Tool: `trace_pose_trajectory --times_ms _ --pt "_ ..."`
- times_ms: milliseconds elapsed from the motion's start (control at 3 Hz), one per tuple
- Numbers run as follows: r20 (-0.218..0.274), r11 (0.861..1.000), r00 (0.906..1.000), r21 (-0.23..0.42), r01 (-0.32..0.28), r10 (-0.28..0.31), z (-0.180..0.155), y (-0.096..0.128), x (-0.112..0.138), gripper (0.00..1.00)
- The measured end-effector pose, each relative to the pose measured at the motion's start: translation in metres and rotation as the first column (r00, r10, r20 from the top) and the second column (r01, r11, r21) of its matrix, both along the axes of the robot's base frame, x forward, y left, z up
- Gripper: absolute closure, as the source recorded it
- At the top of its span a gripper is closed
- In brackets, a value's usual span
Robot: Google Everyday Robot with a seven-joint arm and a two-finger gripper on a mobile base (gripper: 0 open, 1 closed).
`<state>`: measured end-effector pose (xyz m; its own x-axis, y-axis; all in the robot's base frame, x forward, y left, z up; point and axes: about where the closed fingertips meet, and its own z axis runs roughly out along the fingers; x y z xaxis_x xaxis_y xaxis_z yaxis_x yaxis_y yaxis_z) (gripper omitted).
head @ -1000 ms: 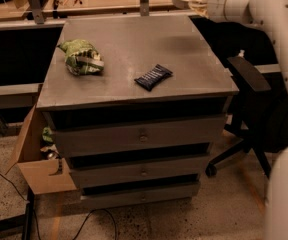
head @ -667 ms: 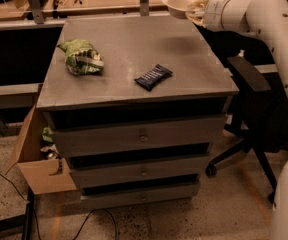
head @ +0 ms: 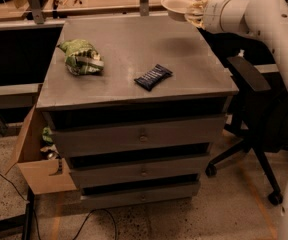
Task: Move paper bowl near rxbar blueberry
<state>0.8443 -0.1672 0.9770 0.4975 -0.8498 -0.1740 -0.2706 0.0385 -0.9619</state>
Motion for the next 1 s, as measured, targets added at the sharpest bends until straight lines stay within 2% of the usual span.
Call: trace_pose_trajectory --times_ms 333,667,1000 --pt "-0.031 1.0 0.9995 0.015 0.01 -0.01 0.009 -0.003 -0.056 1.0" --pt "-0.095 0.999 0.9955 0.033 0.01 -0.006 -0.005 0.009 -0.103 1.0" --pt "-0.18 0.999 0.9836 0.035 -0.003 0.01 -0.041 0.03 -0.14 1.0"
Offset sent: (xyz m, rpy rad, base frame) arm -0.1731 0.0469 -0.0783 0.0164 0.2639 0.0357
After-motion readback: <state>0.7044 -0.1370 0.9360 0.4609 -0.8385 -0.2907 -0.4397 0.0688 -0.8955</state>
